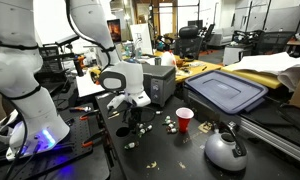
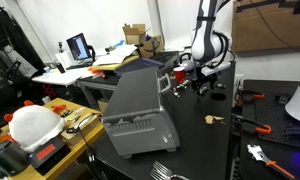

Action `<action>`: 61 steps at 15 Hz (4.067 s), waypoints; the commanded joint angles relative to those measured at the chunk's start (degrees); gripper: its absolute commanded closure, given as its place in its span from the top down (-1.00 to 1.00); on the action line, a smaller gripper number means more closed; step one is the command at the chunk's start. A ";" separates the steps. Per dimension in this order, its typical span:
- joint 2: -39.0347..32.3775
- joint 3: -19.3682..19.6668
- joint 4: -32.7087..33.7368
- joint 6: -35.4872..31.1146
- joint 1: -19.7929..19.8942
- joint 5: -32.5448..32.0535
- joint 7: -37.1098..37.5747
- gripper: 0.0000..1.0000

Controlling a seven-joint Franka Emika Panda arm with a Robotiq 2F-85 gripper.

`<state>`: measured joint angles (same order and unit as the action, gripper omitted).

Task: Put two sweets into the red cup

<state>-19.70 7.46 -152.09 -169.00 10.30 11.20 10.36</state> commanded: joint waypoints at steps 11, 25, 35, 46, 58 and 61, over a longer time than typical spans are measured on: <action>-3.21 0.97 4.46 -0.83 -0.91 0.75 1.87 -0.28; 4.91 7.90 5.53 14.71 -6.00 -4.50 8.52 -1.00; 9.44 4.02 4.37 24.75 -2.55 -5.44 -1.41 0.69; 6.94 -0.46 3.26 22.35 1.60 0.28 -23.45 1.00; 0.71 -4.46 3.21 8.57 4.58 -1.04 -30.64 1.00; -0.26 -5.57 3.06 6.10 5.80 -1.47 -31.25 0.45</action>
<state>-19.59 3.47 -148.27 -159.74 14.04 10.19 -18.77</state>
